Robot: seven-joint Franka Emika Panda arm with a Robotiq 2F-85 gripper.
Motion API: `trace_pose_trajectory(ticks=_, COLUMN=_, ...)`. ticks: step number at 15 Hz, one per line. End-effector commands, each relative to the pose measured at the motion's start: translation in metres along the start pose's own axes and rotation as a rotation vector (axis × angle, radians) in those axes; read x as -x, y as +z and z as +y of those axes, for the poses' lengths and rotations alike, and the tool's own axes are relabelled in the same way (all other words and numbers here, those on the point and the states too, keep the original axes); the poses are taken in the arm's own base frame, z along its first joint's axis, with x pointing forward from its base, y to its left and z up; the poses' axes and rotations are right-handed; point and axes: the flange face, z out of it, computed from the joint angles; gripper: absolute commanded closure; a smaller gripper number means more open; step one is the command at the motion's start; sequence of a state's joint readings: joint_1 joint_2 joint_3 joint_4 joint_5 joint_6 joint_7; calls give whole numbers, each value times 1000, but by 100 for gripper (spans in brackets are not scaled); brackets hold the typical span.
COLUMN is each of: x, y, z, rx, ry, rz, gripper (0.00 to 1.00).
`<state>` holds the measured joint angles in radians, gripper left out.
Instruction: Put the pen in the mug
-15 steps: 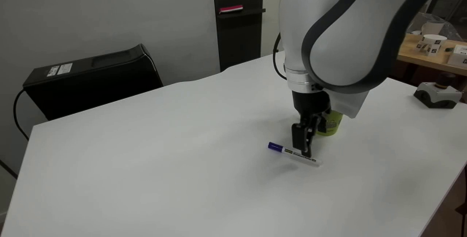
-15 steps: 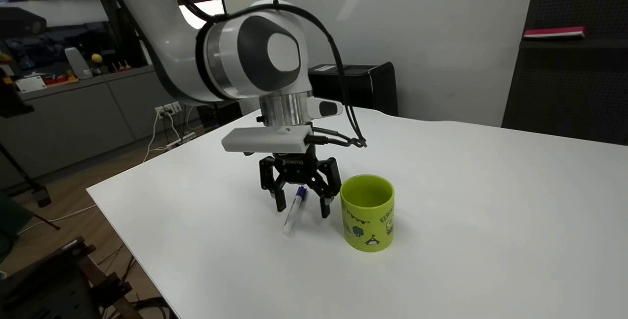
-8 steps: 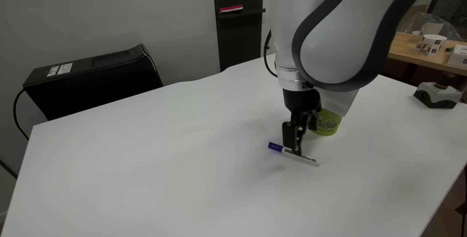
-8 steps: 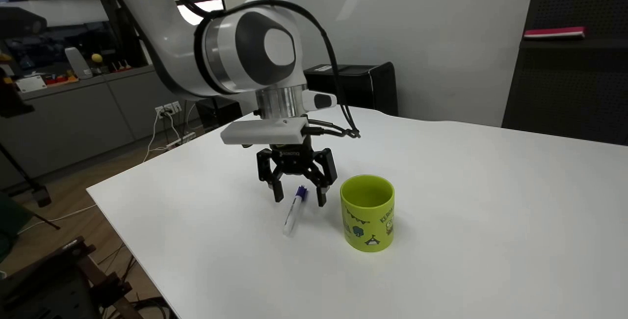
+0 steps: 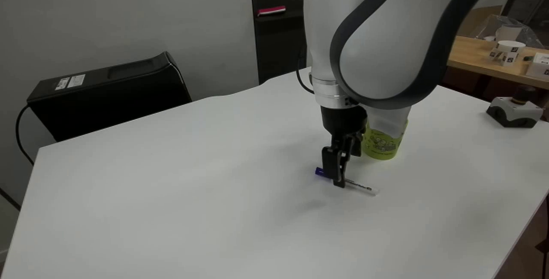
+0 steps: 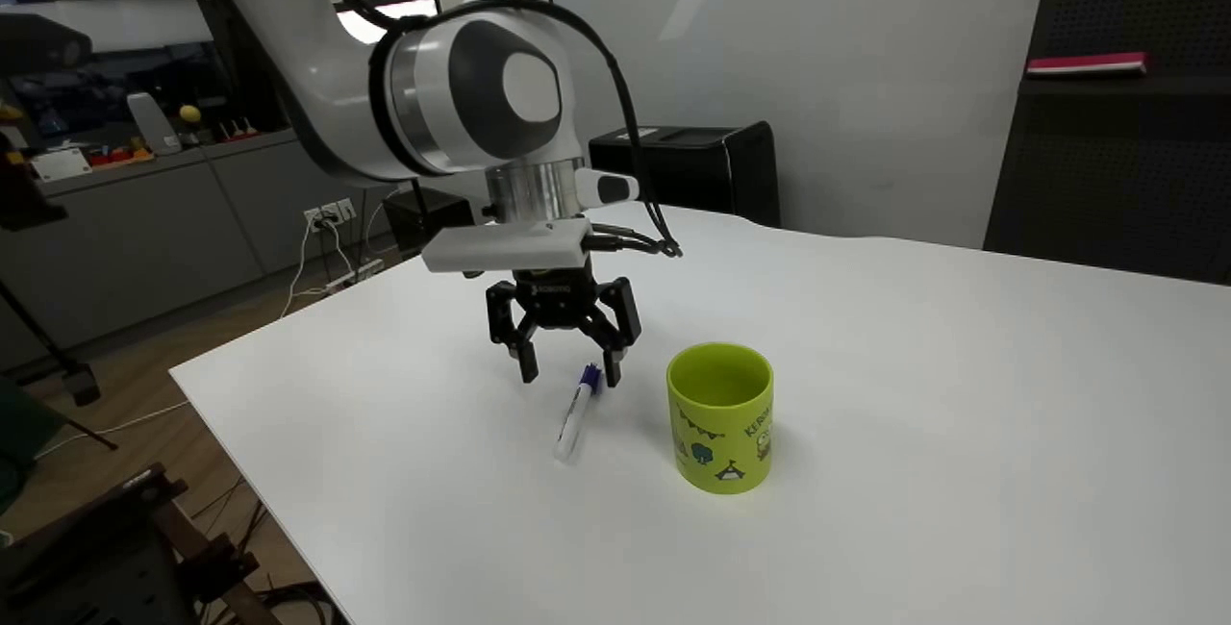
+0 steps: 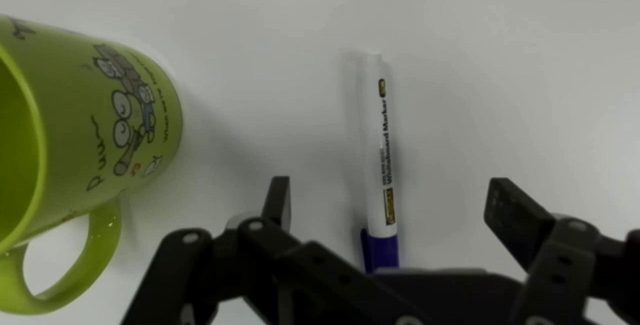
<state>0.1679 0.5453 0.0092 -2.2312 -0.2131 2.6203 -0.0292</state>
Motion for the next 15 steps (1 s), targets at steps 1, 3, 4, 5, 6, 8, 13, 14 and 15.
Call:
trace_pose_trajectory(ticks=1, x=-1, y=-1, z=-1, rx=-2, ry=-5, rz=-2, gripper=0)
trace_pose_trajectory(ticks=3, x=-1, y=-1, z=-1, rx=-4, ry=-10, rz=-2, gripper=0)
trace_pose_trajectory(ticks=4, x=-1, y=-1, z=-1, rx=-4, ry=-11, rz=-2, gripper=0)
trace_pose_trajectory(ticks=5, x=-1, y=-1, z=0, rx=-4, ry=-11, rz=-2, gripper=0)
trace_pose_trajectory(ticks=6, x=-1, y=-1, z=0, rx=-4, ry=-11, rz=-2, gripper=0)
trace_pose_trajectory(ticks=8, x=-1, y=-1, z=0, rx=-4, ry=-11, rz=-2, gripper=0)
trace_pose_trajectory(ticks=13, x=-3, y=11, z=2, rx=-9, ry=-16, rz=-10, gripper=0)
trace_pose_trajectory(ticks=14, x=-3, y=14, z=2, rx=-4, ry=-11, rz=-9, gripper=0)
trace_pose_trajectory(ticks=15, x=-3, y=16, z=3, rx=0, ry=-9, rz=-8, gripper=0)
